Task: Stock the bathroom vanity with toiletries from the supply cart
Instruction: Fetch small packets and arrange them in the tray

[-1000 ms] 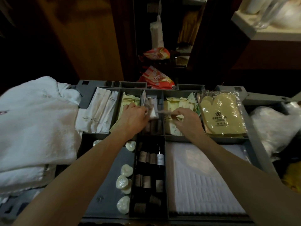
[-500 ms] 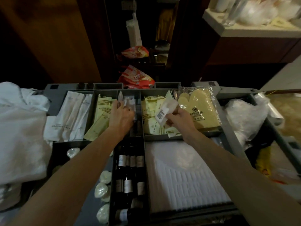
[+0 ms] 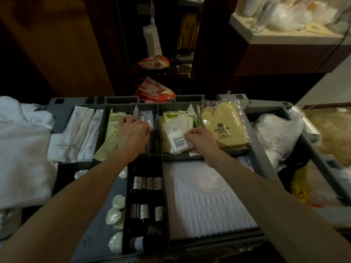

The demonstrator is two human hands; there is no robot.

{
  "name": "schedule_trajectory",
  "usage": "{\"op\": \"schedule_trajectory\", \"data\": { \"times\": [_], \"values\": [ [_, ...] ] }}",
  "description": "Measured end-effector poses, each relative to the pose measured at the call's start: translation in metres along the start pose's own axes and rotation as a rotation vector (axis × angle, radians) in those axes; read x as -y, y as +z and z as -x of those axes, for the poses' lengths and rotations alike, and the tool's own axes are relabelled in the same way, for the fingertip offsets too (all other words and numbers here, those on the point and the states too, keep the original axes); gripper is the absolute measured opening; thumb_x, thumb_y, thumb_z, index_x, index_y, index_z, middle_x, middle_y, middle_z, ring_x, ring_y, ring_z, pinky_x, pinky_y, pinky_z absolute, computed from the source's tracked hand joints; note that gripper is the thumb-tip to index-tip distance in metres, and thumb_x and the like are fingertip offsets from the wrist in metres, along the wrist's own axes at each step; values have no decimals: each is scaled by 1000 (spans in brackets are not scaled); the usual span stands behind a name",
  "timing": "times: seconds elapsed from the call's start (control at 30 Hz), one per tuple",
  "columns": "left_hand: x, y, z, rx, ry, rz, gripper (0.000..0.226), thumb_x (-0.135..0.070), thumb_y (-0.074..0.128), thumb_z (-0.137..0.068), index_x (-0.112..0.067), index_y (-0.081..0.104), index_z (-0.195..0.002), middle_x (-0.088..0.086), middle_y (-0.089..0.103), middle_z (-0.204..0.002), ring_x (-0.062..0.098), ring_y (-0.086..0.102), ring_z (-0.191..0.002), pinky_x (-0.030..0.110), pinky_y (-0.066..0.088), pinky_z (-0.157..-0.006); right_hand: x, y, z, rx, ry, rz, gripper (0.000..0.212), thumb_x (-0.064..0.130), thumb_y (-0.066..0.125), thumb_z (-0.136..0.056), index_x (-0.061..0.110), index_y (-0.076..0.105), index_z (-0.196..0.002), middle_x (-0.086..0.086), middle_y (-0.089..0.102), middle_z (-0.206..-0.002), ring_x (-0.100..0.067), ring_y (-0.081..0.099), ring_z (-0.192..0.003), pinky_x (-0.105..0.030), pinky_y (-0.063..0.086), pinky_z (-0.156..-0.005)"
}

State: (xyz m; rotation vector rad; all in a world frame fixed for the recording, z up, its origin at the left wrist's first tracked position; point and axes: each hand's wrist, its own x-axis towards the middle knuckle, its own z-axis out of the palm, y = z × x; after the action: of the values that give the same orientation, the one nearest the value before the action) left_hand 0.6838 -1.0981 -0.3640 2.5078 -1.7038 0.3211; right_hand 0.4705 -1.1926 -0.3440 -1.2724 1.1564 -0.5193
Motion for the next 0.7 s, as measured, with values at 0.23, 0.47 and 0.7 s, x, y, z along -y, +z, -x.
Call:
{"op": "schedule_trajectory", "data": {
  "times": [0.23,0.47,0.7],
  "values": [
    [9,-32,23,58,-206,687,9,-23,61,-95,-21,56,-87,-3,64,-83,18,62,-77,33,51,-67,3,15,6,38,27,-53,15,12,70,-93,9,65,-106,-8,73,-104,-22,74,-93,-40,64,-78],
    [23,-67,65,112,-495,985,6,-20,59,-97,-17,57,-93,-1,72,-95,19,70,-85,34,52,-63,6,23,24,134,35,-200,8,9,72,-91,13,68,-98,-10,75,-102,-23,74,-95,-37,63,-82],
    [17,-91,114,192,-575,1118,10,-20,62,-100,-16,57,-91,6,73,-85,15,65,-68,37,52,-64,-11,26,59,241,71,-266,16,12,74,-90,4,72,-103,-17,75,-108,-29,73,-101,-47,58,-93]
  ]
}}
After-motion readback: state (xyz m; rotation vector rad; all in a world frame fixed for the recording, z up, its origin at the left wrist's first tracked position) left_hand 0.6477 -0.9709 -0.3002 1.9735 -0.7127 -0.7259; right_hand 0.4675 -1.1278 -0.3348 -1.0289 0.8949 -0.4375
